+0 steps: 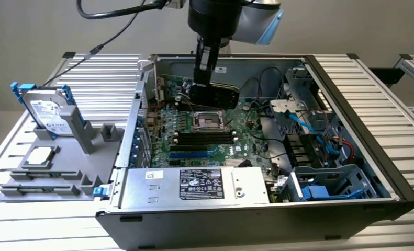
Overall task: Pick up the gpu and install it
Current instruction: 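Insert the gpu into the slot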
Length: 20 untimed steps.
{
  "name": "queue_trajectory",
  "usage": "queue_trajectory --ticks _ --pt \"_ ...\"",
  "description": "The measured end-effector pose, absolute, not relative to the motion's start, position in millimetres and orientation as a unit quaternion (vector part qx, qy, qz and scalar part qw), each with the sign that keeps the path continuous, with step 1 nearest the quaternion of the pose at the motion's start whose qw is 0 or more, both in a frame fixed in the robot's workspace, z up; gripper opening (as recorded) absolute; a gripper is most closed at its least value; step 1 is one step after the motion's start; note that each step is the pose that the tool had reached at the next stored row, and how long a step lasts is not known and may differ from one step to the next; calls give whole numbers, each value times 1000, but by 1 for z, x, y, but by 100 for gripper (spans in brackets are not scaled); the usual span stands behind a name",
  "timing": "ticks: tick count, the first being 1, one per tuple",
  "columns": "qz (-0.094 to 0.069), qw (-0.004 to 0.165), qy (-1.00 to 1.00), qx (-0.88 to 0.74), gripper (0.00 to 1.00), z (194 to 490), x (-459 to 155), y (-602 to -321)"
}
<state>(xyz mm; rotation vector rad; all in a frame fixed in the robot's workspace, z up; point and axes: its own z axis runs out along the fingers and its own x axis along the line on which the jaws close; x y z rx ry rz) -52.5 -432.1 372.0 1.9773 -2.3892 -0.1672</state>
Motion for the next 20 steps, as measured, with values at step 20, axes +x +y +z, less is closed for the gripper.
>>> queue_trajectory --ticks 20 --pt "-49 13 -684 727 27 353 -63 -432"
